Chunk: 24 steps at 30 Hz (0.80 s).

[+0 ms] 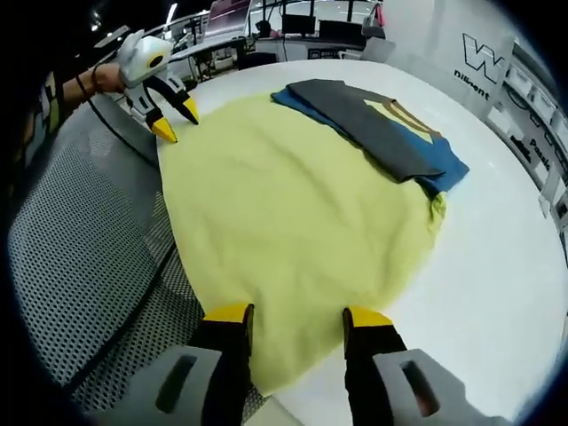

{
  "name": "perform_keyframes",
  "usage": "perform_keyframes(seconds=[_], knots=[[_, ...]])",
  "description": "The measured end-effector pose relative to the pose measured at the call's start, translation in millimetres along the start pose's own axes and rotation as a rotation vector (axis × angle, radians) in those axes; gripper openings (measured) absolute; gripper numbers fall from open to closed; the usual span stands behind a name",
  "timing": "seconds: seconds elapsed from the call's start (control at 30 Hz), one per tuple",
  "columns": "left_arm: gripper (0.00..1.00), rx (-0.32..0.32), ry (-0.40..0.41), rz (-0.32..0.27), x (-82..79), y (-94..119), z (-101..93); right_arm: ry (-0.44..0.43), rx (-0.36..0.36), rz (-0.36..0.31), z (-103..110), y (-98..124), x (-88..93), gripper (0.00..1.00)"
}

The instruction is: Fold the garment on the visible template until the final outline fits inside the template.

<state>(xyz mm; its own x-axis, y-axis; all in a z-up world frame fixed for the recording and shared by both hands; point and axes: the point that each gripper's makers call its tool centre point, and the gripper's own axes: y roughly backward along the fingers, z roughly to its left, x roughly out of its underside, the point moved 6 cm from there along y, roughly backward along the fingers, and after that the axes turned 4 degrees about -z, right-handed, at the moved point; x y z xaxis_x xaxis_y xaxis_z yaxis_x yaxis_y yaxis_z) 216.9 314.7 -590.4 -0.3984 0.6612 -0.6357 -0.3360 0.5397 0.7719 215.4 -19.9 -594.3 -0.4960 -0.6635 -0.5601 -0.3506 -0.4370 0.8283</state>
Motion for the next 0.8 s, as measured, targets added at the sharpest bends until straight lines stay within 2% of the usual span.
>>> perform_keyframes(seconds=[0.17, 0.3, 0.47, 0.5, 0.53, 0.57, 0.6, 0.73, 0.77, 0.8], knots=[[0.22, -0.004, 0.006, 0.011, 0.1, -0.7, 1.5, -0.019, 0.017, -0.006, -0.9, -0.1, -0.1, 0.31], [0.2, -0.012, 0.016, -0.003, 1.0, -0.1, 1.8, -0.02, 0.028, -0.023, 4.2, -1.5, -2.2, 0.18], [0.09, -0.005, 0.004, -0.015, -2.3, -2.8, -0.2, -0.044, 0.059, -0.02, 1.3, -3.2, -4.0, 0.09], [0.07, -0.009, 0.01, -0.019, -2.5, -3.1, 0.4, -0.047, 0.063, -0.018, 0.5, -3.7, -4.8, 0.05], [0.0, -0.025, 0.019, -0.023, -2.4, -4.4, 3.3, -0.037, 0.081, -0.011, -1.7, -4.6, -5.3, 0.0], [0.0, -0.042, 0.007, -0.033, -3.0, -4.7, 6.6, 0.004, 0.115, 0.001, -6.9, -4.2, -5.2, 0.0], [0.0, -0.029, 0.04, -0.033, -2.8, -4.5, 6.3, -0.021, 0.088, -0.001, -4.0, -5.6, -6.2, 0.0], [0.0, -0.027, 0.041, 0.005, -4.4, -4.8, 6.6, -0.058, 0.071, -0.004, -7.1, -5.3, -5.1, 0.0], [0.0, -0.027, 0.042, 0.035, -6.3, -5.5, 7.2, -0.118, 0.076, -0.006, -6.7, -5.1, -5.2, 0.0], [0.0, -0.027, 0.042, 0.046, -8.0, -6.4, 7.9, -0.139, 0.079, -0.007, -7.3, -5.1, -5.8, 0.0]])
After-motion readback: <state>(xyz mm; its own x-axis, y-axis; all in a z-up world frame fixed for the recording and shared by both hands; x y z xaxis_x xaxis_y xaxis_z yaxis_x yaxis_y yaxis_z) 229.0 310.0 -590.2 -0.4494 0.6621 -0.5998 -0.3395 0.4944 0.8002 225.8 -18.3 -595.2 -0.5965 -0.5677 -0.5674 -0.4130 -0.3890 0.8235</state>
